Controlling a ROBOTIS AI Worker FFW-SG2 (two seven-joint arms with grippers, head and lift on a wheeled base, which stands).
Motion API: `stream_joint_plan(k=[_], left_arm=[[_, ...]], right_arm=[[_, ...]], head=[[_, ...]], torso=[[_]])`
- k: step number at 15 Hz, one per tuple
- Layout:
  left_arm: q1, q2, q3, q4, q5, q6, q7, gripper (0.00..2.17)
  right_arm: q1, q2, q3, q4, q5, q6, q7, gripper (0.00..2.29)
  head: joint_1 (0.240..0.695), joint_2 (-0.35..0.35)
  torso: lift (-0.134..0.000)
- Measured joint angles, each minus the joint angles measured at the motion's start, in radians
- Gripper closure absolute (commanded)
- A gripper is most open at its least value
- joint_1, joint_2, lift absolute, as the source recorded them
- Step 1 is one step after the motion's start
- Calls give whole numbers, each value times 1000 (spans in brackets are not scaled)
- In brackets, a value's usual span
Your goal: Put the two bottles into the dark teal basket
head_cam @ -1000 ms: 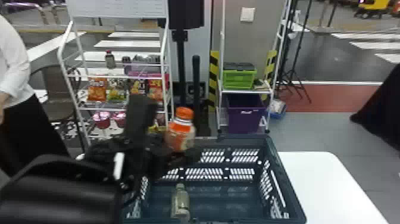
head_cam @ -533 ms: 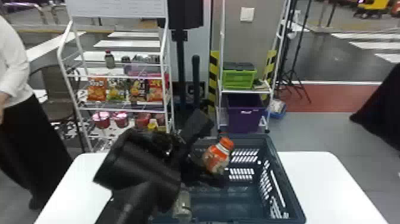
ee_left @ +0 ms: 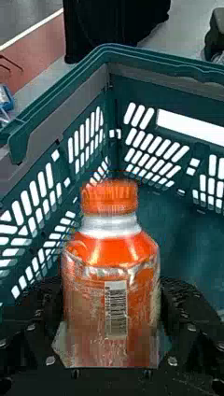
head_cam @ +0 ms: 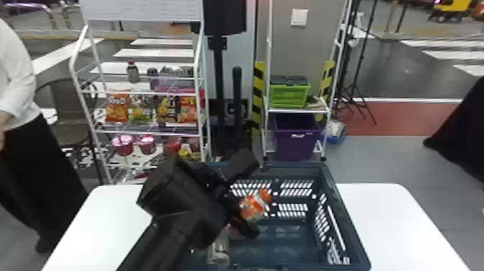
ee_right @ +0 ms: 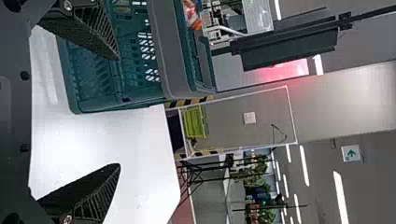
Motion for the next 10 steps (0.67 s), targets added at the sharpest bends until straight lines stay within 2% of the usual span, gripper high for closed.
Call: stream_joint_plan(k=[3, 6, 10], left_arm=[[13, 0, 60, -70, 6, 1, 13, 76], [71, 0, 172, -255, 49, 10, 59, 80], [282, 0, 354, -672, 241, 107, 237, 87]], right_arm=[[-1, 1, 2, 0, 2, 2, 0, 73], [6, 7, 3, -18, 14, -2, 0, 73], [32, 8, 0, -84, 28, -4, 0, 73]], head=[[499, 0], [499, 0], [499, 0]], torso=[[0], [0], [0]])
